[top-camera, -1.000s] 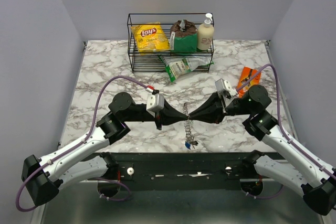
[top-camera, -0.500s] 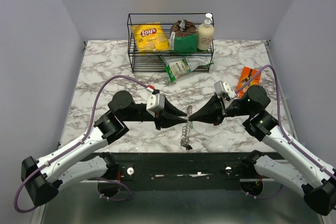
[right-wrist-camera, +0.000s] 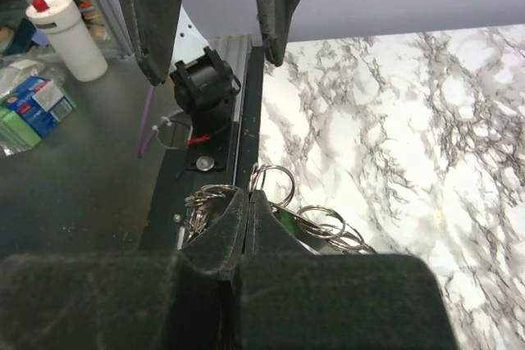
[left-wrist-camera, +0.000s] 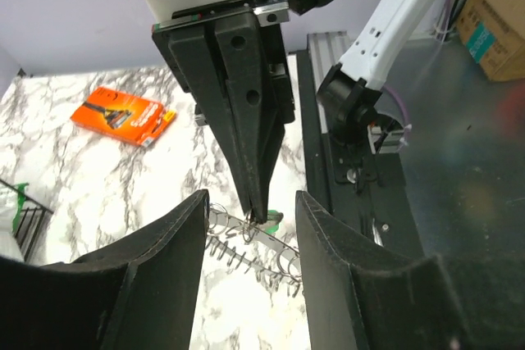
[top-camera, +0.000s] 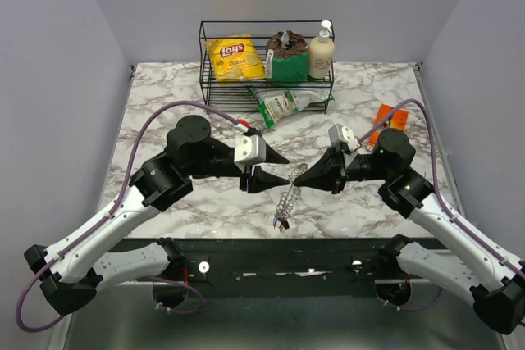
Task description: Put the keys on the keyring
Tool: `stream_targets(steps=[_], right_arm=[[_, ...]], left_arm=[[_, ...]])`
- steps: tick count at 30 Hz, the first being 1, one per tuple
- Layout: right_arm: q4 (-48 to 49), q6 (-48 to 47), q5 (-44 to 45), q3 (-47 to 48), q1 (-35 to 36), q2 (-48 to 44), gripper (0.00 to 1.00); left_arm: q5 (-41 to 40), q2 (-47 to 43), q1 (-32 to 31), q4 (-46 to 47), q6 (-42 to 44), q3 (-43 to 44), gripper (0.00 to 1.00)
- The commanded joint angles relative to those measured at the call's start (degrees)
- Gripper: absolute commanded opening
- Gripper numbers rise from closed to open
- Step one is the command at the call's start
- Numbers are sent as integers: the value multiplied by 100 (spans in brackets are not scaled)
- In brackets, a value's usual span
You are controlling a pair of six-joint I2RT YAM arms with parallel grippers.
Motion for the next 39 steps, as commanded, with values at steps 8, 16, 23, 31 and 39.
stream_targets(steps=[8,16,23,31,39], right_arm=[[-927,-663,463,422,0,175,1],[-1033,-716,489,448,-9,254,1],[-1042,-725,516,431,0,236,1],[-1042,-716,524,439,-9,228,1],[-1025,-707,542,422,0,219,1]], left_arm=[[-219,1369,-16,-2785,1151,1528,55],[-131,1880,-16,-3251,1336,1977,49],[-140,2003,-16,-3286,1415,2065,42],[-96,2152,-16,-3269,1397,2082,42],[-113,2310,-86,-3260,1389,2144,36]])
